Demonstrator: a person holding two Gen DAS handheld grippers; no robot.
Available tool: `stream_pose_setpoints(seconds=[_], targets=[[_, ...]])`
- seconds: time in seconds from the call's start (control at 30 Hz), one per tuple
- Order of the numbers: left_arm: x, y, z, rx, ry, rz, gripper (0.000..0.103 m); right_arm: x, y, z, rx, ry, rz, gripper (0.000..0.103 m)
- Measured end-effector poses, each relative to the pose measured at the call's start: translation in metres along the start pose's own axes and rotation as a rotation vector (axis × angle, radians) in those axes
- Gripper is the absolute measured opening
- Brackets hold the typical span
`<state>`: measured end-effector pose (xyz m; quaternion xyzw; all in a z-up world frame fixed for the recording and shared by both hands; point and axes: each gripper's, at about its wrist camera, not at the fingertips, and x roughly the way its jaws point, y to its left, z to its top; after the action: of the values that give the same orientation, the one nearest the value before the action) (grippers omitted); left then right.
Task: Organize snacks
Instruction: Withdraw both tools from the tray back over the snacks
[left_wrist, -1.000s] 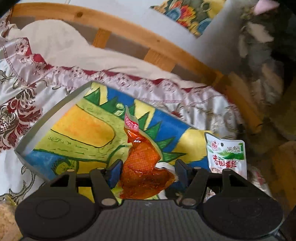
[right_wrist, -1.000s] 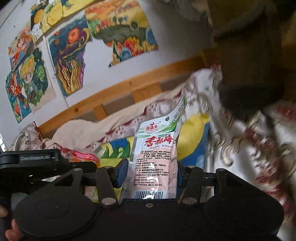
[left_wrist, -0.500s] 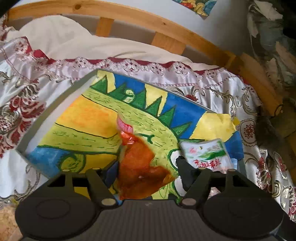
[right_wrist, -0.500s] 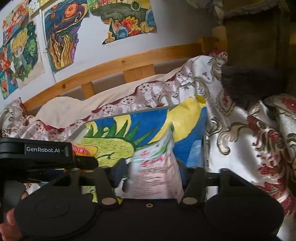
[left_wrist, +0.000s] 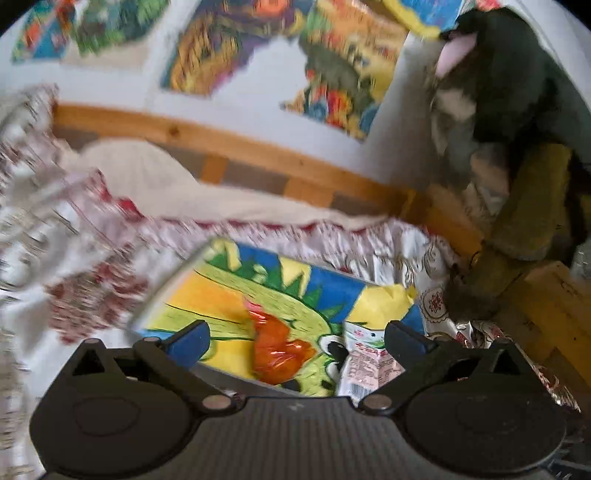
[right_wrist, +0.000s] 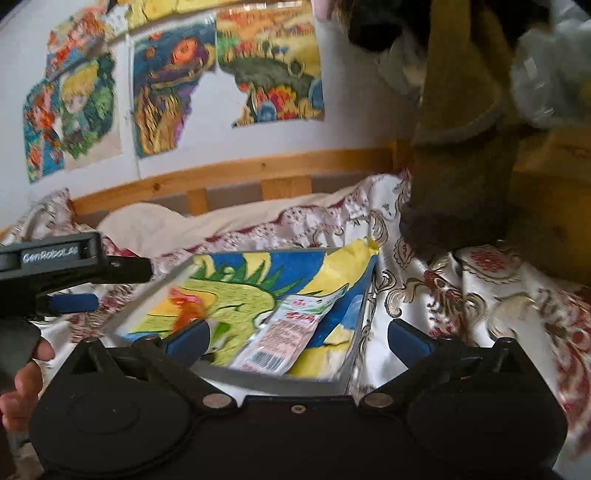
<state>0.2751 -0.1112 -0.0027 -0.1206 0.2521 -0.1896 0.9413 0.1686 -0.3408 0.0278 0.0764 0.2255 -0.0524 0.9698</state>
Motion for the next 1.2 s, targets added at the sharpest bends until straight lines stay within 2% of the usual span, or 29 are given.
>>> stream_pose_setpoints(seconds=[0.23,0.53,0.67,0.83,1.03,1.2], targets=[[-0.076,0.003,-0.022,0.100,-0.050,0.058,0.103,-0.072,0.024,-0.015,-0.074,-0.045,-0.013,0.102],[-0.141,0.005,-0.063,0.137,0.012,0.096,0.103,-0.136,0.028,-0.036,-0.021,-0.075,-0.017,0.102],[-0.162,0.003,-0.082,0.143,0.076,0.115,0.103,-0.159,0.026,-0.045,0.048,-0.064,-0.003,0.102],[-0.185,0.004,-0.102,0.160,0.107,0.130,0.103,-0.185,0.026,-0.057,0.090,-0.064,0.008,0.102],[-0.205,0.011,-0.115,0.162,0.127,0.152,0.103,-0.201,0.036,-0.072,0.068,-0.010,0.009,0.102],[-0.208,0.013,-0.120,0.200,0.181,0.198,0.103,-0.204,0.046,-0.080,0.028,0.037,0.020,0.102]])
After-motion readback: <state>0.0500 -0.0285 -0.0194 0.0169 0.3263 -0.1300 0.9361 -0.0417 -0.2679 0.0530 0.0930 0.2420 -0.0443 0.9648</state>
